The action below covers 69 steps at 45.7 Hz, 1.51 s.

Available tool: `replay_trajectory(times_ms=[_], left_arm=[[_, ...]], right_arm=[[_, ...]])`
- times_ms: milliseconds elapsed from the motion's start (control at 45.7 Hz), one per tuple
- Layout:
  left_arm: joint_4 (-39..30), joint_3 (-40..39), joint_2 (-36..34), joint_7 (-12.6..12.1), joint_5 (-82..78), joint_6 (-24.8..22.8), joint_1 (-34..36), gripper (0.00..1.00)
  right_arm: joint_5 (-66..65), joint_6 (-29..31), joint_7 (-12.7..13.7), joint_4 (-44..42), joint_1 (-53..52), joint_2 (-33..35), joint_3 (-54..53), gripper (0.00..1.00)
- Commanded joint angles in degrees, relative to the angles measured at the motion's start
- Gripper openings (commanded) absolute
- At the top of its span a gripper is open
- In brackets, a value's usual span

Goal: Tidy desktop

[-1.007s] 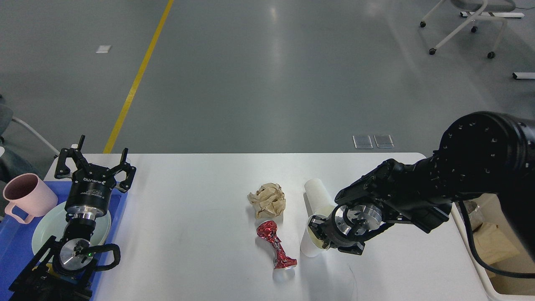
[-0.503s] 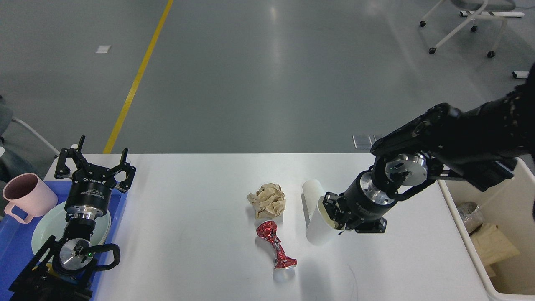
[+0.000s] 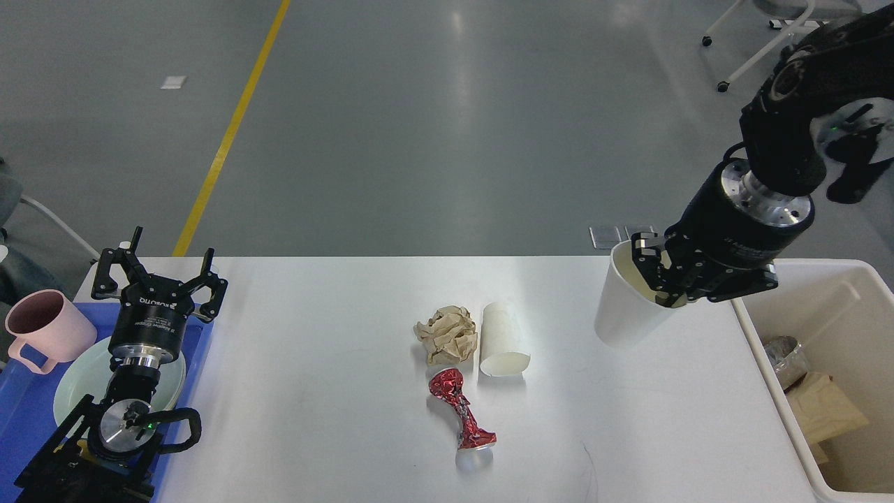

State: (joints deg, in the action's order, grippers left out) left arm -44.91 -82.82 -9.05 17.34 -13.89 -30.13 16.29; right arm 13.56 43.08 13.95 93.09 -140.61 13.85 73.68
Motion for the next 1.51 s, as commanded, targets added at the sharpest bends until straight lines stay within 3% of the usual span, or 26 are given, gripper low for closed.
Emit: replay_trajectory(times_ms=[0, 328, 503, 657, 788, 963, 1160, 1313, 1488], left_arm=[[0.0, -0.1, 0.0, 0.1, 0.0, 0.0, 0.0, 0.97], [0.0, 0.0, 0.0, 0.1, 0.0, 0.0, 0.0, 0.97], [0.0, 0.0, 0.0, 0.1, -0.1, 0.0, 0.0, 0.97], [0.0, 0.0, 0.0, 0.2, -0.1, 0.0, 0.0, 0.96], [0.0, 0.0, 0.0, 0.2, 0.0, 0.0, 0.0, 0.97], [0.0, 0.0, 0.0, 0.2, 0.0, 0.0, 0.0, 0.97], [0.0, 0.0, 0.0, 0.2, 0.0, 0.0, 0.0, 0.97], [0.0, 0.0, 0.0, 0.2, 0.0, 0.0, 0.0, 0.97], [0.0, 0.0, 0.0, 0.2, 0.0, 0.0, 0.0, 0.97]], right_arm=[[-2.7, 2.8, -0.2, 1.2, -2.3, 1.5, 1.9, 0.00], [-2.4, 1.7, -0.2, 1.4, -3.0, 2.7, 4.0, 0.00], [-2.1, -2.1, -0.3, 0.0, -2.0, 5.7, 8.2, 0.00], [-3.0, -4.7, -0.3, -5.2, 3.4, 12.2, 12.4, 0.00], [-4.0, -6.6, -0.2, -13.2, 10.3, 21.9, 12.5, 0.00], [-9.7, -14.2, -0.2, -22.7, 22.7, 29.9, 9.8, 0.00], [-12.1, -21.8, -0.2, -35.4, 44.7, 34.8, -4.1, 0.00], [-12.1, -24.3, -0.1, -48.1, 63.3, 31.9, -15.9, 0.00], [-12.0, -32.8, 0.1, -62.9, 83.5, 23.4, -24.5, 0.00]])
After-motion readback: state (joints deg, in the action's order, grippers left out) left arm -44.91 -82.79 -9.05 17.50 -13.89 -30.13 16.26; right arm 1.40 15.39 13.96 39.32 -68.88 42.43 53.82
